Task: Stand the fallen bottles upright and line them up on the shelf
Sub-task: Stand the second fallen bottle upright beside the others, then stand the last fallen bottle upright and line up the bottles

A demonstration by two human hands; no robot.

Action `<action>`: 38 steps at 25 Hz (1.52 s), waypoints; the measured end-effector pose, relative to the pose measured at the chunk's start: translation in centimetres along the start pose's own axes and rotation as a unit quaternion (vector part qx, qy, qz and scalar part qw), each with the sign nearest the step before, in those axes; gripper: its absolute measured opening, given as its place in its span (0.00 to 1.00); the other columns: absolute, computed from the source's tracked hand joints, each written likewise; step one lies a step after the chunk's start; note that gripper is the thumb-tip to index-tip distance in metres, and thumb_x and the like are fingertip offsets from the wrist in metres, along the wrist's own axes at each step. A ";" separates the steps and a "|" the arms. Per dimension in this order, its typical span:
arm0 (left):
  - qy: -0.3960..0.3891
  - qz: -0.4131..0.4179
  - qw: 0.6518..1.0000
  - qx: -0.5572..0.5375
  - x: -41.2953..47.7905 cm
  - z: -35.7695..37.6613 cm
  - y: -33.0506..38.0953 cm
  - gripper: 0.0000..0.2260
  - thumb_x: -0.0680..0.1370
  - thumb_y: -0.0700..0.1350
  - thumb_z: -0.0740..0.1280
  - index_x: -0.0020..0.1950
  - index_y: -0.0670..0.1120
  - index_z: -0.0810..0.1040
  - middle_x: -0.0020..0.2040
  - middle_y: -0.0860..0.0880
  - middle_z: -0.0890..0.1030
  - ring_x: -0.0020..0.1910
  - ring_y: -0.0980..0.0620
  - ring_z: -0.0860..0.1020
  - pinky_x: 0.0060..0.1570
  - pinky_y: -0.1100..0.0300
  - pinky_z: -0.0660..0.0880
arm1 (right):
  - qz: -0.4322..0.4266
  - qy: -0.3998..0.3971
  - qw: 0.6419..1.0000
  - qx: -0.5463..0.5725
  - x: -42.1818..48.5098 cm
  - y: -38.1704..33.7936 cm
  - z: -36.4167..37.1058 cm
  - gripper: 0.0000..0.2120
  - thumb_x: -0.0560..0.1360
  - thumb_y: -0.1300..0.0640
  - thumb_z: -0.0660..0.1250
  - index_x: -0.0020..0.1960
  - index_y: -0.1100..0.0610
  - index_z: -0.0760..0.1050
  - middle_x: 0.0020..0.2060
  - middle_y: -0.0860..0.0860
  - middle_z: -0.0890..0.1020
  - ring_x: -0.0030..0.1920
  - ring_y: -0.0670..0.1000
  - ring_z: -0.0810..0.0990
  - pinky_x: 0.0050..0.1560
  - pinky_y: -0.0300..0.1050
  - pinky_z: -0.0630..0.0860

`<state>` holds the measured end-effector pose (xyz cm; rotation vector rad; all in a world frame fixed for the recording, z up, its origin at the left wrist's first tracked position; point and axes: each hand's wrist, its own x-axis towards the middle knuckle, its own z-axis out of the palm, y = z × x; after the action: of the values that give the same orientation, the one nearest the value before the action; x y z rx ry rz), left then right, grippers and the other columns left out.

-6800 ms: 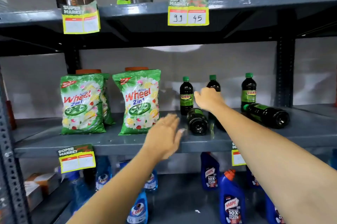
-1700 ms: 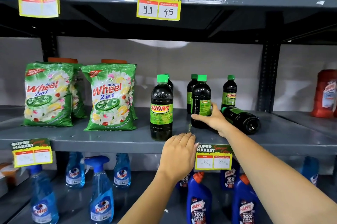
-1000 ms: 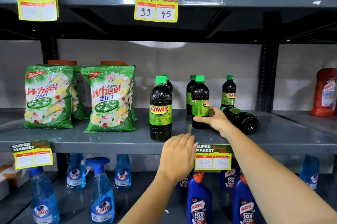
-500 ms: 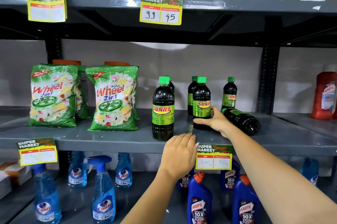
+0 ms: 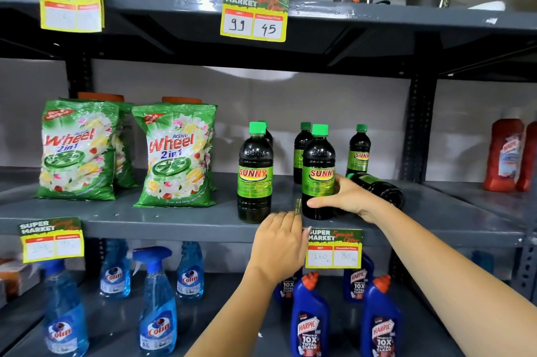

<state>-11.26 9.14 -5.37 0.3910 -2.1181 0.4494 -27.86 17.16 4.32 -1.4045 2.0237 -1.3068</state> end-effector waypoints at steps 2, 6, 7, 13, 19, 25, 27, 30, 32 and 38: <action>0.012 0.001 1.000 -0.002 -0.1 0.2 0.0 0.25 0.82 0.51 0.47 0.51 0.40 0.81 0.47 0.43 0.84 0.46 0.45 0.82 0.47 0.54 0.77 | -0.004 0.000 1.000 -0.011 -0.6 0.1 0.0 0.39 0.58 0.49 0.82 0.64 0.52 0.71 0.53 0.45 0.81 0.53 0.44 0.79 0.52 0.39 0.74; 0.004 -0.001 1.000 0.010 0.0 0.1 -0.1 0.20 0.80 0.50 0.54 0.51 0.39 0.81 0.47 0.42 0.84 0.46 0.44 0.82 0.47 0.54 0.77 | -0.017 -0.011 1.000 -0.022 -1.5 0.1 0.1 0.41 0.57 0.46 0.82 0.66 0.51 0.70 0.55 0.46 0.82 0.55 0.45 0.80 0.59 0.44 0.75; -0.001 -0.003 1.000 0.010 0.1 0.0 -0.1 0.19 0.80 0.50 0.55 0.51 0.39 0.81 0.47 0.42 0.84 0.46 0.44 0.82 0.47 0.54 0.77 | -0.015 -0.017 0.999 -0.028 -1.8 0.1 0.1 0.43 0.57 0.43 0.82 0.67 0.51 0.68 0.57 0.46 0.81 0.57 0.46 0.79 0.62 0.47 0.74; 0.076 -0.020 0.993 -0.084 -0.5 -0.6 0.8 0.17 0.80 0.46 0.57 0.63 0.40 0.75 0.62 0.43 0.78 0.63 0.45 0.73 0.61 0.52 0.68 | -0.104 0.233 0.963 0.087 -3.8 -1.2 -3.5 0.32 0.70 0.41 0.71 0.69 0.50 0.65 0.45 0.49 0.82 0.48 0.48 0.81 0.55 0.50 0.76; 0.051 0.087 0.982 -0.157 5.1 -1.2 7.9 0.13 0.78 0.46 0.58 0.55 0.42 0.78 0.48 0.45 0.83 0.46 0.44 0.79 0.44 0.53 0.75 | 0.018 0.375 0.927 0.015 -2.6 2.0 -10.2 0.21 0.68 0.34 0.58 0.44 0.52 0.75 0.46 0.55 0.83 0.43 0.59 0.79 0.51 0.54 0.76; -0.109 0.019 0.993 0.031 7.6 2.9 11.6 0.31 0.77 0.60 0.41 0.48 0.43 0.78 0.44 0.43 0.82 0.43 0.43 0.80 0.37 0.53 0.72 | 0.246 0.058 0.966 -0.043 -1.1 2.3 -10.4 0.34 0.71 0.30 0.60 0.66 0.54 0.70 0.61 0.57 0.75 0.51 0.54 0.76 0.44 0.45 0.70; -0.118 0.019 0.992 0.044 7.4 3.5 11.7 0.28 0.79 0.59 0.44 0.44 0.45 0.78 0.39 0.45 0.81 0.37 0.45 0.80 0.33 0.55 0.72 | 0.238 0.062 0.967 -0.065 -0.2 2.9 -10.6 0.31 0.69 0.35 0.67 0.61 0.56 0.72 0.52 0.55 0.79 0.42 0.52 0.75 0.36 0.43 0.67; -0.120 0.017 0.991 0.052 7.0 4.2 11.6 0.26 0.80 0.58 0.47 0.41 0.45 0.78 0.36 0.46 0.81 0.34 0.46 0.79 0.31 0.56 0.72 | 0.192 0.110 0.975 -0.023 0.8 4.6 -10.9 0.28 0.67 0.40 0.71 0.56 0.59 0.73 0.46 0.55 0.80 0.45 0.55 0.79 0.40 0.44 0.72; -0.108 0.016 0.992 0.060 7.2 4.1 11.6 0.26 0.80 0.58 0.47 0.40 0.45 0.78 0.35 0.46 0.81 0.33 0.46 0.79 0.30 0.57 0.71 | 0.136 0.177 0.975 -0.005 0.8 5.6 -11.0 0.26 0.66 0.40 0.71 0.51 0.60 0.72 0.47 0.55 0.80 0.47 0.55 0.79 0.44 0.47 0.74; -0.092 -0.002 0.995 0.048 7.1 4.1 12.1 0.26 0.80 0.58 0.47 0.41 0.45 0.79 0.36 0.46 0.81 0.34 0.46 0.80 0.30 0.56 0.73 | -0.032 0.267 0.959 -0.092 0.7 8.4 -11.2 0.23 0.65 0.39 0.74 0.50 0.55 0.78 0.45 0.52 0.83 0.49 0.53 0.81 0.47 0.48 0.77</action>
<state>-23.32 17.19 -3.57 0.5093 -2.2780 0.5309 -40.70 22.67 3.21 -1.2998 2.5172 -1.7063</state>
